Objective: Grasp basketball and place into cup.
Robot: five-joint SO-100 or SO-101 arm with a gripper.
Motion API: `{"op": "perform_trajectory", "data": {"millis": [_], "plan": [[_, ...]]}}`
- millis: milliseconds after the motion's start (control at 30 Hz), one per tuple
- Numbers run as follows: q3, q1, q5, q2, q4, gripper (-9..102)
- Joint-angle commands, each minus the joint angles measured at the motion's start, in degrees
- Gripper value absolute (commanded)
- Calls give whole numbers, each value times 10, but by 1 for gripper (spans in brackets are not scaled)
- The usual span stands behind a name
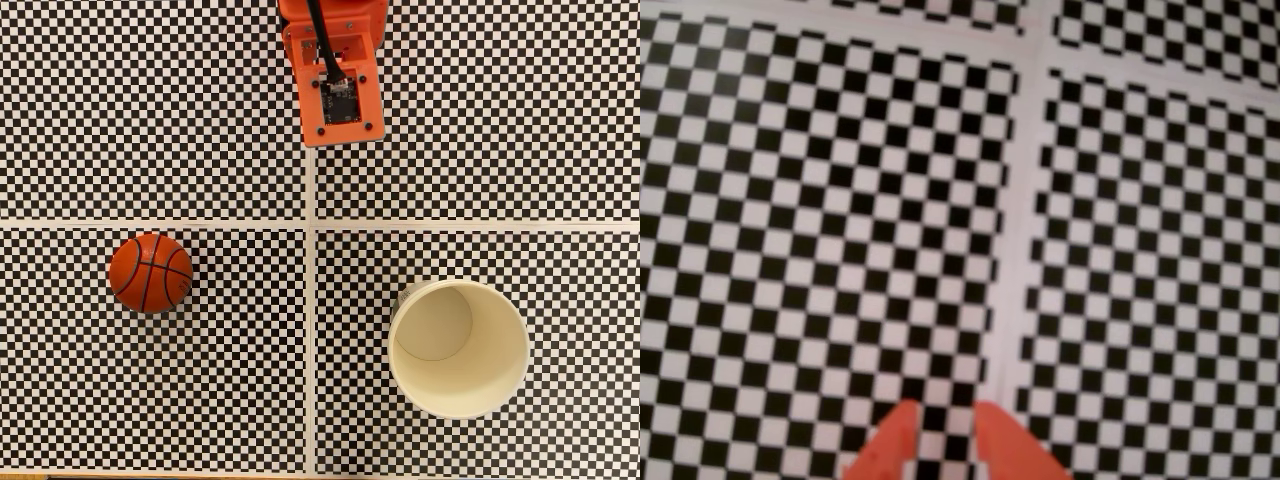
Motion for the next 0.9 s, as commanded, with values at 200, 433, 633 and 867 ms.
{"op": "perform_trajectory", "data": {"millis": [200,433,633,867], "plan": [[20,-3,4,8,3,0],[20,1,1,8,3,0],[20,-1,-13,8,3,0],[20,4,22,8,0,0]]}}
